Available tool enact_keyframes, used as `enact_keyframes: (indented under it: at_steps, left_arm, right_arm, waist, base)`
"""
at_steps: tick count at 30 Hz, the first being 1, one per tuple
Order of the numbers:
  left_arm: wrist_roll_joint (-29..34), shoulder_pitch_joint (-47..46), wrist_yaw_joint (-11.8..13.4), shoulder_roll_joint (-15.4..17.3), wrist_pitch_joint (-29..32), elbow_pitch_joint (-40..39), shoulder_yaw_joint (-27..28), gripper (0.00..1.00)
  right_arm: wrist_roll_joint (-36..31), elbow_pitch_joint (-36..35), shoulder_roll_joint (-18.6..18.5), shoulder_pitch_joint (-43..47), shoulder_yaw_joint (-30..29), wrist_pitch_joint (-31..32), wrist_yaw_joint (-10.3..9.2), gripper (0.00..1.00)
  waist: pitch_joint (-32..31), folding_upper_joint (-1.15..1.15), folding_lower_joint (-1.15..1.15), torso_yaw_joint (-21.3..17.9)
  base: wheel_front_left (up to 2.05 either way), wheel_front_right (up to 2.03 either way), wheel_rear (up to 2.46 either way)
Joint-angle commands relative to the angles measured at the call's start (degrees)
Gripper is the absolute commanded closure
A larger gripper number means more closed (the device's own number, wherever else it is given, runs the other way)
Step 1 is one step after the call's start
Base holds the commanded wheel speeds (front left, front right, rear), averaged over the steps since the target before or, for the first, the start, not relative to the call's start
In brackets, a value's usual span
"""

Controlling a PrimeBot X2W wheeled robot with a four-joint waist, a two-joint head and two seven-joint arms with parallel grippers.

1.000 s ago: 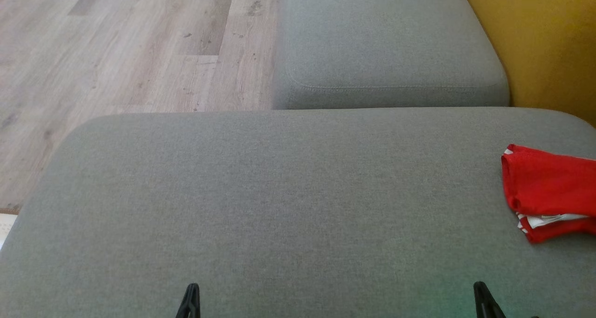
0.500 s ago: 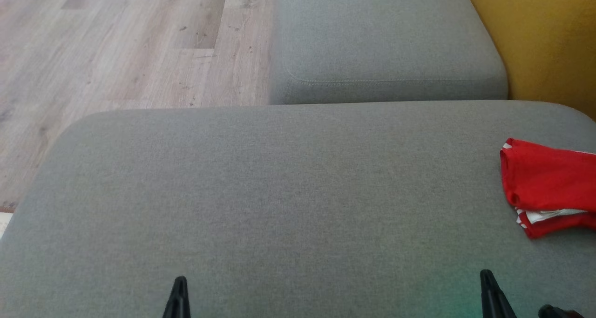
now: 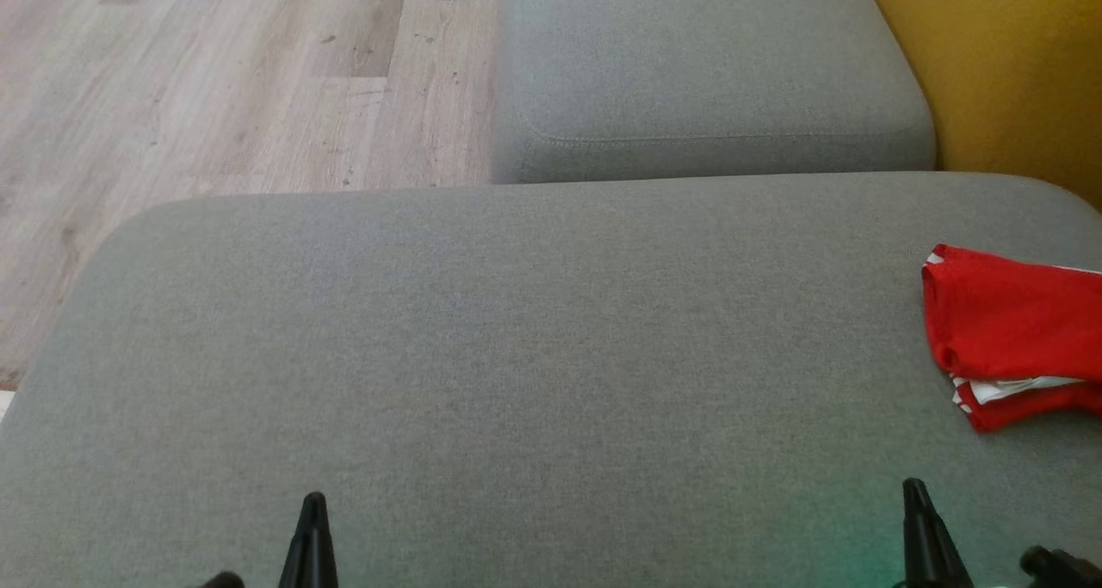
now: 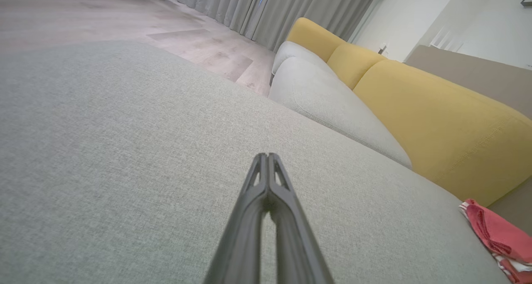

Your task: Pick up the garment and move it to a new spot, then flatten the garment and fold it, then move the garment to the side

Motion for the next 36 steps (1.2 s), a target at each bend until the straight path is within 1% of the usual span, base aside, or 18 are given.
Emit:
enact_keyframes:
  at_steps: [1,36]
  left_arm:
    - [-1.7,-2.9,-0.3,0.6,0.1,-1.4,1.6,1.00]
    - [-25.1,-8.7,-2.8,1.0,5.3,0.1,6.3,1.00]
  right_arm:
    - [1.8,-1.6,-0.9,-3.0,-0.1,0.3,-0.02,1.00]
    - [24.6,-0.8,-1.2,-9.7,-2.0,5.7,-0.03,1.00]
  waist:
    - [0.1,0.00,-0.01,-0.1]
    - [2.7,0.00,-0.01,-1.5]
  base:
    - [0.00,0.00,0.00]
    - [0.00,0.00,0.00]
